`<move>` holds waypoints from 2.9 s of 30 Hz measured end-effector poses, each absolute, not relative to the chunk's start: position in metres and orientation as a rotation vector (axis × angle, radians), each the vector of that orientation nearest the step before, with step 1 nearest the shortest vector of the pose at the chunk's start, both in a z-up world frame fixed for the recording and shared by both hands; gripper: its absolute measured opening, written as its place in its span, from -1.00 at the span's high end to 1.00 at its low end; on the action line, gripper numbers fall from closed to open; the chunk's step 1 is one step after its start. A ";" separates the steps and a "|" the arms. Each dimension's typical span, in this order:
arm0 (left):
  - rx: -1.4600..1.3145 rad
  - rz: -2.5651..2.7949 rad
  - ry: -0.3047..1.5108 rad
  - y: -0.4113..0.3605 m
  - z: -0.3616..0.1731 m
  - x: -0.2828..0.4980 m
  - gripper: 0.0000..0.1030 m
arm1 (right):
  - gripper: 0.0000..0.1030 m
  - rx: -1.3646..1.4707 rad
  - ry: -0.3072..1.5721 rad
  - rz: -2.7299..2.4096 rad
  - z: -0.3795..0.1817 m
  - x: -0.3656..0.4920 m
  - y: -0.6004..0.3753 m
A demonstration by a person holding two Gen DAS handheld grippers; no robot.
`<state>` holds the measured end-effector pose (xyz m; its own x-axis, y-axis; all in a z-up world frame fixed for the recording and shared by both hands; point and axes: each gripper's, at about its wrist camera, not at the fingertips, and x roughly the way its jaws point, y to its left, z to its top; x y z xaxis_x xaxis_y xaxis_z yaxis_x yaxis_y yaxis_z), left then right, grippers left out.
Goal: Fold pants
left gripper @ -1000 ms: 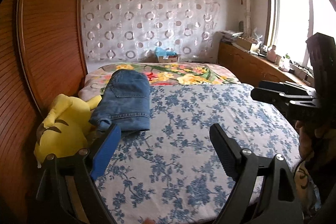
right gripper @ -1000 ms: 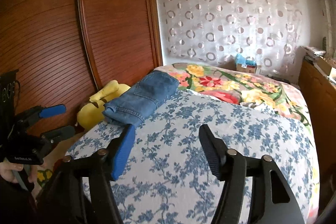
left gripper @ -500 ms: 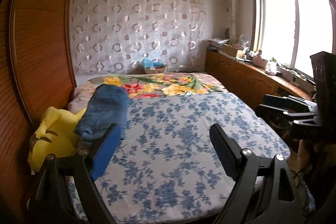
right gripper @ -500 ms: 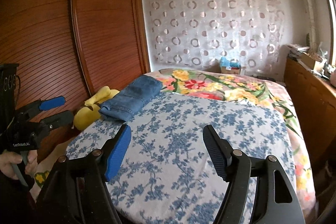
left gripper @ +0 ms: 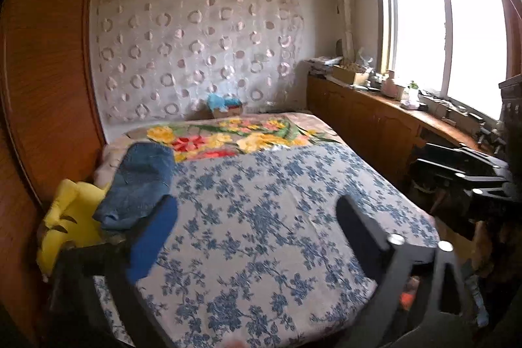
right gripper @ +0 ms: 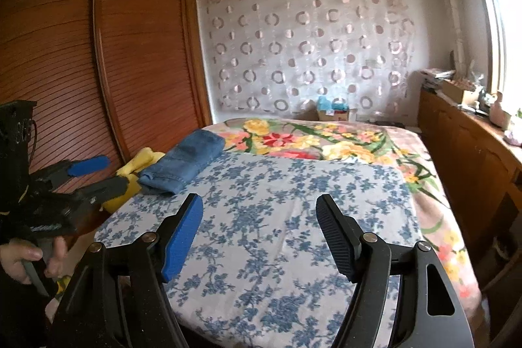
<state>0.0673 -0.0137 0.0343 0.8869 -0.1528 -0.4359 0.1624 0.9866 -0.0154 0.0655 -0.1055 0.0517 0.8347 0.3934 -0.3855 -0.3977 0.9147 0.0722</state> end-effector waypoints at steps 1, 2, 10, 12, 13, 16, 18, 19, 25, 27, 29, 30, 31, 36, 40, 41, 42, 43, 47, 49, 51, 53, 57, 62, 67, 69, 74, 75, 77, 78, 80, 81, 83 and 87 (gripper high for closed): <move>0.019 -0.163 0.445 -0.015 0.035 0.066 -1.00 | -0.44 -0.010 0.402 0.415 0.052 0.063 -0.106; 0.008 -0.163 0.442 -0.016 0.037 0.066 -1.00 | -0.44 -0.007 0.398 0.415 0.053 0.060 -0.107; -0.028 -0.151 0.431 -0.021 0.047 0.053 -0.99 | -0.50 0.012 0.371 0.374 0.057 0.040 -0.112; -0.024 -0.138 0.427 -0.023 0.048 0.050 -0.99 | -0.52 0.024 0.358 0.356 0.060 0.033 -0.113; -0.020 -0.131 0.431 -0.024 0.049 0.049 -1.00 | -0.53 0.031 0.349 0.347 0.059 0.030 -0.114; -0.026 -0.140 0.437 -0.025 0.050 0.044 -0.99 | -0.54 0.047 0.328 0.333 0.061 0.021 -0.114; -0.029 -0.137 0.439 -0.024 0.050 0.041 -0.99 | -0.54 0.052 0.318 0.319 0.061 0.015 -0.113; -0.029 -0.133 0.441 -0.024 0.050 0.039 -1.00 | -0.54 0.052 0.315 0.313 0.060 0.014 -0.113; -0.010 -0.084 0.429 -0.023 0.050 0.027 -1.00 | -0.54 0.044 0.303 0.296 0.054 0.008 -0.111; -0.013 -0.076 0.429 -0.021 0.049 0.025 -0.99 | -0.54 0.031 0.296 0.281 0.053 0.005 -0.109; -0.015 -0.057 0.432 -0.019 0.048 0.023 -0.99 | -0.54 0.024 0.291 0.275 0.052 0.004 -0.108; -0.017 -0.055 0.431 -0.017 0.047 0.023 -0.99 | -0.54 0.023 0.291 0.271 0.052 0.004 -0.107; -0.018 -0.053 0.432 -0.016 0.047 0.023 -0.99 | -0.54 0.021 0.290 0.271 0.051 0.004 -0.106; -0.022 -0.044 0.435 -0.013 0.045 0.024 -0.99 | -0.54 0.017 0.290 0.277 0.049 0.008 -0.103; -0.022 -0.041 0.434 -0.012 0.045 0.024 -0.99 | -0.54 0.014 0.291 0.282 0.048 0.005 -0.107; -0.023 -0.041 0.433 -0.012 0.045 0.024 -0.99 | -0.54 0.014 0.290 0.282 0.048 0.005 -0.107; -0.024 -0.042 0.434 -0.012 0.045 0.024 -0.99 | -0.54 0.014 0.291 0.281 0.048 0.005 -0.107; -0.024 -0.042 0.434 -0.012 0.045 0.024 -0.99 | -0.54 0.014 0.290 0.282 0.048 0.005 -0.107; -0.023 -0.045 0.434 -0.012 0.045 0.023 -0.99 | -0.54 0.014 0.291 0.281 0.049 0.005 -0.107; -0.022 -0.042 0.433 -0.012 0.045 0.023 -1.00 | -0.54 0.011 0.290 0.281 0.048 0.004 -0.108; -0.023 -0.043 0.434 -0.012 0.045 0.023 -0.99 | -0.54 0.011 0.291 0.284 0.048 0.004 -0.109; -0.021 -0.043 0.433 -0.012 0.045 0.023 -0.99 | -0.54 0.009 0.291 0.285 0.049 0.004 -0.110; -0.024 -0.043 0.434 -0.011 0.045 0.023 -0.99 | -0.54 0.009 0.291 0.289 0.048 0.004 -0.112; -0.022 -0.042 0.433 -0.012 0.045 0.023 -0.99 | -0.54 0.011 0.291 0.295 0.048 0.005 -0.114; -0.022 -0.043 0.432 -0.012 0.044 0.023 -1.00 | -0.54 0.010 0.289 0.299 0.049 0.005 -0.115; -0.018 -0.041 0.433 -0.012 0.044 0.023 -0.99 | -0.54 0.009 0.289 0.301 0.049 0.006 -0.115; -0.021 -0.043 0.433 -0.012 0.044 0.023 -0.99 | -0.54 0.009 0.289 0.301 0.049 0.006 -0.115; -0.022 -0.043 0.434 -0.012 0.044 0.023 -1.00 | -0.54 0.009 0.289 0.303 0.048 0.006 -0.115; -0.020 -0.043 0.433 -0.012 0.044 0.023 -0.99 | -0.54 0.010 0.289 0.304 0.048 0.006 -0.115; -0.021 -0.044 0.433 -0.012 0.044 0.023 -0.99 | -0.54 0.009 0.288 0.304 0.049 0.006 -0.115; -0.021 -0.043 0.433 -0.012 0.044 0.023 -0.99 | -0.54 0.011 0.290 0.305 0.048 0.007 -0.116; -0.021 -0.043 0.433 -0.013 0.044 0.023 -0.99 | -0.54 0.011 0.290 0.305 0.049 0.007 -0.116; -0.021 -0.043 0.433 -0.013 0.043 0.023 -1.00 | -0.54 0.009 0.289 0.303 0.048 0.007 -0.115; -0.020 -0.044 0.432 -0.013 0.043 0.022 -0.99 | -0.54 0.008 0.288 0.301 0.048 0.006 -0.114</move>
